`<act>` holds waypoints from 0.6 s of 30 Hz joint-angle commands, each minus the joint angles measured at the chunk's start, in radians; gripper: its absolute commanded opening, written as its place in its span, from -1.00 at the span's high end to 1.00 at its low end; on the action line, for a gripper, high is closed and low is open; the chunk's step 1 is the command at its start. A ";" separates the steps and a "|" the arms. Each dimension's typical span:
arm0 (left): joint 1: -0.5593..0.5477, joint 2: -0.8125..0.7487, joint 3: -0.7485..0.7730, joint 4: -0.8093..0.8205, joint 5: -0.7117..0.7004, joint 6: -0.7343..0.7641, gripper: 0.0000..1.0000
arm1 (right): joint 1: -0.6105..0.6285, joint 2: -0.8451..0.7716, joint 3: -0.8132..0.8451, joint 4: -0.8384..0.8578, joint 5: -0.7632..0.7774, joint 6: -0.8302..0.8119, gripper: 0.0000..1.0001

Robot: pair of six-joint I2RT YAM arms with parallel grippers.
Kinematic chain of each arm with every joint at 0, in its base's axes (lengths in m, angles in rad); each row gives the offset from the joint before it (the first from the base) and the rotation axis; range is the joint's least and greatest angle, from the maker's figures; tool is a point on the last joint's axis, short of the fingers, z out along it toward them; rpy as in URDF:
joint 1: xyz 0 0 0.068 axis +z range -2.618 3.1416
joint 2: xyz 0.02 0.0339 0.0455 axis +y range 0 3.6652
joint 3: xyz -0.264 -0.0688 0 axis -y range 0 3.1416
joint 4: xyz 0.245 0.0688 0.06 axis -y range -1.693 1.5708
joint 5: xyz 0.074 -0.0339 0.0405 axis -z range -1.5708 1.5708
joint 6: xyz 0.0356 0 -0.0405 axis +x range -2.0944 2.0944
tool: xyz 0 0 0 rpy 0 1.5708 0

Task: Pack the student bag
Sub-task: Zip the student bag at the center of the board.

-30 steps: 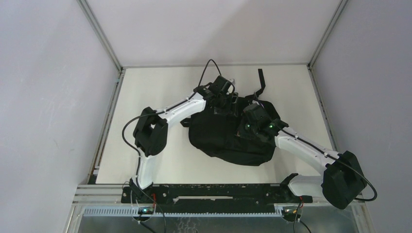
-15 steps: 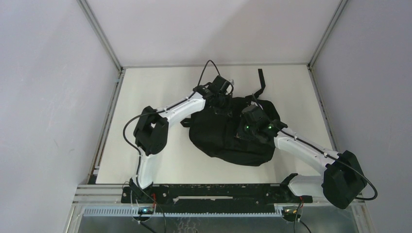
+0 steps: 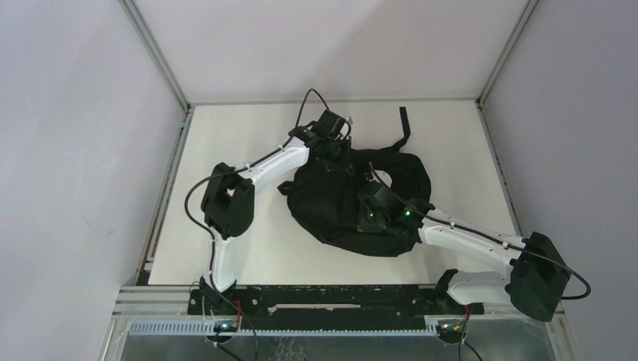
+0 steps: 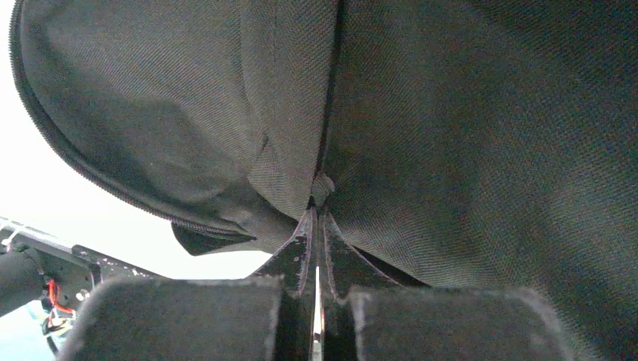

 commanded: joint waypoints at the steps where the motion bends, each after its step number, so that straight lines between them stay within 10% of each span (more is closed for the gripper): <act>1: 0.048 -0.069 0.064 0.128 -0.051 -0.012 1.00 | 0.079 -0.035 -0.017 -0.118 -0.019 0.014 1.00; 7: 0.063 -0.064 0.082 0.129 0.006 -0.011 0.92 | 0.086 -0.053 -0.019 -0.148 0.029 0.035 1.00; 13: 0.067 -0.110 0.086 0.078 -0.005 0.046 0.13 | 0.029 -0.146 -0.019 -0.206 0.128 0.056 0.01; 18: 0.091 -0.182 0.045 0.058 -0.050 0.067 0.09 | -0.064 -0.257 -0.023 -0.273 0.201 0.072 -0.12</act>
